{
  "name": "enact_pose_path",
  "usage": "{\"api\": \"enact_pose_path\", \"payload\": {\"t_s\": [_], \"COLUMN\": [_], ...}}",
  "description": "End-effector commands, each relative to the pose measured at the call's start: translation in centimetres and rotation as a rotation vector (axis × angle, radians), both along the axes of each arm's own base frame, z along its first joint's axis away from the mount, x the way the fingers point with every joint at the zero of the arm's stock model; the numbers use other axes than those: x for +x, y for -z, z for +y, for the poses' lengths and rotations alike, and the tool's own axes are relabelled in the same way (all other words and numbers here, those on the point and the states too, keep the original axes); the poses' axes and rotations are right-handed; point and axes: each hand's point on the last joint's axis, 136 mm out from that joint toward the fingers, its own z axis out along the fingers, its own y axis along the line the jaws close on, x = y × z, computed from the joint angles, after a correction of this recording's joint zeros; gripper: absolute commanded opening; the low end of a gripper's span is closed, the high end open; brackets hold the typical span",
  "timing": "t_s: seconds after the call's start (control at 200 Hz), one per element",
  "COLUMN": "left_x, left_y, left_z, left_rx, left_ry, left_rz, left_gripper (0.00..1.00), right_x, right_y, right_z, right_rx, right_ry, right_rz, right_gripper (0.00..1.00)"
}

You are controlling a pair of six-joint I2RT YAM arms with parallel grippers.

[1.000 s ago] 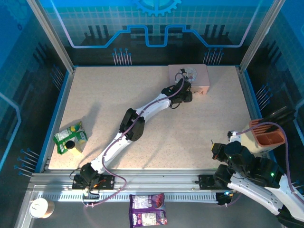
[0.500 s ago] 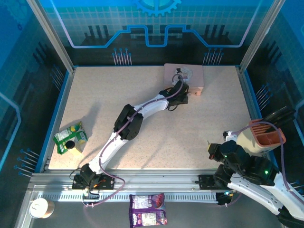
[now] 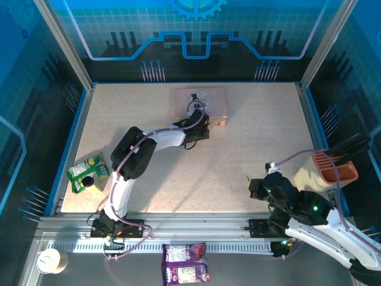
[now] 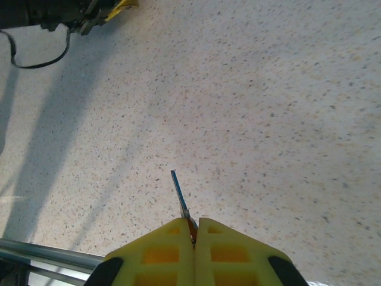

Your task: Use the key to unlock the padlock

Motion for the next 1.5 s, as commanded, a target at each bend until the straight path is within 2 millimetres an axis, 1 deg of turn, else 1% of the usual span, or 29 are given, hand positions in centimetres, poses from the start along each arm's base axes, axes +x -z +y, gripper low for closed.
{"api": "enact_pose_path", "payload": {"t_s": [0.0,0.065,0.08,0.095,0.12,0.21,0.25,0.335,0.415,0.505,0.64,0.71,0.745,0.871,0.941,1.101,1.266,1.356,1.431,1.496], "left_x": [-0.8,-2.3,-2.6,-3.1,-3.6,-6.0,-7.1,-9.2,-10.9,-12.5,-14.1,-14.7,-14.9,-15.0,-14.7,-13.9,-13.1,-12.6,-12.3,-12.2], "left_y": [-2.5,-2.4,-2.7,-2.3,-2.6,-2.0,-1.4,-0.6,-0.2,-0.2,-0.2,-0.1,0.0,0.0,-0.1,-0.6,-0.2,0.2,0.5,0.7], "left_z": [3.9,5.1,5.3,5.6,5.9,7.0,7.6,8.1,7.8,6.6,5.5,5.4,5.4,5.6,5.6,4.9,6.5,6.2,5.5,5.4], "left_rx": [0.006,0.012,0.010,0.014,0.009,-0.019,-0.025,-0.052,-0.064,-0.092,-0.111,-0.117,-0.130,-0.203,-0.214,-0.226,-0.132,-0.097,-0.110,-0.106], "left_ry": [-0.095,-0.104,-0.105,-0.105,-0.107,-0.115,-0.124,-0.134,-0.128,-0.107,-0.097,-0.106,-0.116,-0.139,-0.144,-0.124,-0.167,-0.162,-0.153,-0.157], "left_rz": [-0.051,-0.039,-0.043,-0.033,-0.033,-0.005,0.010,0.033,0.046,0.056,0.063,0.056,0.044,-0.008,-0.030,-0.069,-0.107,-0.093,-0.077,-0.069], "left_gripper": [0.12,0.12,0.12,0.12,0.12,0.12,0.13,0.13,0.15,0.17,0.19,0.23,0.26,0.30,0.34,0.45,0.55,0.57,0.57,0.57], "right_x": [1.2,1.6,1.7,1.8,1.9,2.4,2.6,3.0,3.2,3.4,3.3,3.3,3.3,3.3,3.4,3.3,3.2,3.1,3.2,3.2], "right_y": [-0.4,0.0,0.0,0.2,0.2,0.4,0.5,0.6,1.0,1.6,2.9,3.3,3.4,3.4,3.2,3.5,4.2,4.3,4.3,4.2], "right_z": [2.4,3.4,3.7,3.9,4.3,5.5,5.9,6.7,7.2,8.0,8.6,8.7,8.7,8.5,8.5,8.6,8.5,8.5,8.5,8.5], "right_rx": [0.060,0.062,0.064,0.063,0.065,0.066,0.064,0.057,0.060,0.084,0.107,0.114,0.115,0.118,0.124,0.132,0.151,0.151,0.148,0.146], "right_ry": [-0.037,-0.054,-0.059,-0.064,-0.071,-0.096,-0.105,-0.119,-0.126,-0.134,-0.137,-0.136,-0.136,-0.136,-0.137,-0.138,-0.125,-0.126,-0.127,-0.127], "right_rz": [-0.027,-0.016,-0.013,-0.010,-0.007,0.002,0.004,0.008,0.016,0.028,0.060,0.072,0.075,0.080,0.080,0.086,0.097,0.103,0.101,0.100], "right_gripper": [0.00,0.00,0.00,0.00,0.00,0.00,0.00,0.00,0.00,0.00,0.00,0.00,0.00,0.00,0.00,0.00,0.00,0.00,0.00,0.00]}}
